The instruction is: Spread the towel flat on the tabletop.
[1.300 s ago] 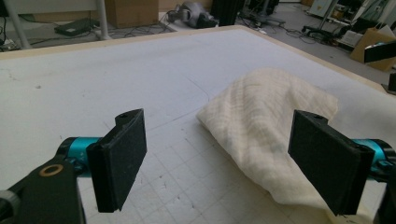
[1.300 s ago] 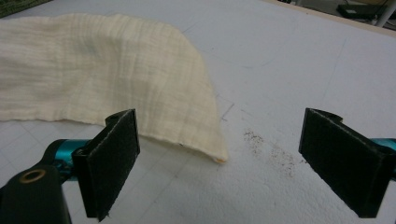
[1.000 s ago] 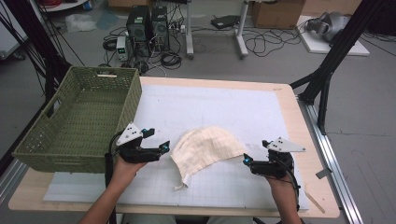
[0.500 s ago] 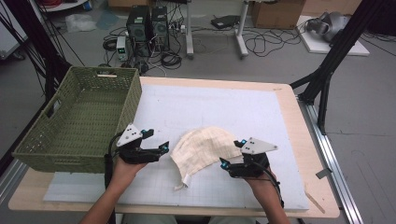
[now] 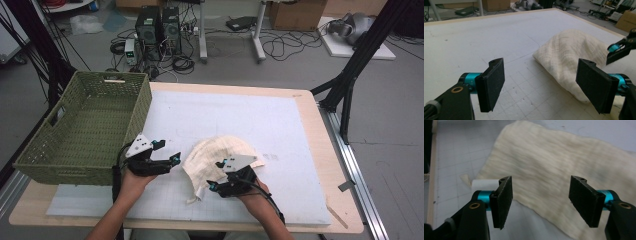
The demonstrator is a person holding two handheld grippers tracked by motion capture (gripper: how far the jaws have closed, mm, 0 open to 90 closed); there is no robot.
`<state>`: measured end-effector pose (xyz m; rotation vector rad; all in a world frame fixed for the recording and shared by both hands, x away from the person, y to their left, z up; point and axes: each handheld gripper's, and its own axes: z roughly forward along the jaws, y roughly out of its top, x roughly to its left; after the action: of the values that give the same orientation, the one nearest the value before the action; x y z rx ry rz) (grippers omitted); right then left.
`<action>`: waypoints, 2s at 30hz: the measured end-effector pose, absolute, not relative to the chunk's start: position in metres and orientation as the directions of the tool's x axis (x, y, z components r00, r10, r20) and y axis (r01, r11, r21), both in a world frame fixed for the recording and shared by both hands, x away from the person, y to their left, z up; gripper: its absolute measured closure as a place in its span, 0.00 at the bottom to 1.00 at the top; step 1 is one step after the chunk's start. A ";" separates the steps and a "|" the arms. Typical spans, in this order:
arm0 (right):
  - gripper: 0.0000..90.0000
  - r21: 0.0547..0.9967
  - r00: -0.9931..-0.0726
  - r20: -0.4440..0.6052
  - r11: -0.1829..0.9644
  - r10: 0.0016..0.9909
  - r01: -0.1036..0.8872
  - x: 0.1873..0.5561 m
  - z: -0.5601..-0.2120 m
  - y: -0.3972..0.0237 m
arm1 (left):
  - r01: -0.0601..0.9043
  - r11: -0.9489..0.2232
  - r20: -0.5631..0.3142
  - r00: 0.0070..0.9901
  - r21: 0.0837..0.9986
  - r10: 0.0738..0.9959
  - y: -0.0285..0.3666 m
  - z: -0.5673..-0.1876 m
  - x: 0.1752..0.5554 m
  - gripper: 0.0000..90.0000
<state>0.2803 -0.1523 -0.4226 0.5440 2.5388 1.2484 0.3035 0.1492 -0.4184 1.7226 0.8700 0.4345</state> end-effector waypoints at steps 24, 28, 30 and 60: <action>0.99 0.802 -0.896 -0.043 0.550 0.442 0.233 0.305 -0.409 -0.141 | 0.343 -0.117 -0.141 0.640 0.932 0.755 0.152 -0.419 0.305 0.27; 0.99 0.817 -0.872 -0.055 0.523 0.487 0.241 0.318 -0.395 -0.152 | 0.343 -0.117 -0.142 0.642 0.932 0.754 0.151 -0.419 0.305 0.28; 0.99 0.820 -0.857 -0.083 0.523 0.509 0.232 0.323 -0.389 -0.155 | 0.343 -0.117 -0.142 0.643 0.932 0.752 0.151 -0.419 0.305 0.28; 0.75 0.861 -0.320 -0.032 0.189 0.947 0.473 0.410 -0.386 -0.264 | 0.352 -0.138 -0.149 0.675 0.926 0.722 0.143 -0.423 0.305 0.32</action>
<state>0.4099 -0.2639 -0.3863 1.3264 1.8846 1.0477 0.3055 0.1433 -0.4230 1.7432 0.8671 0.4023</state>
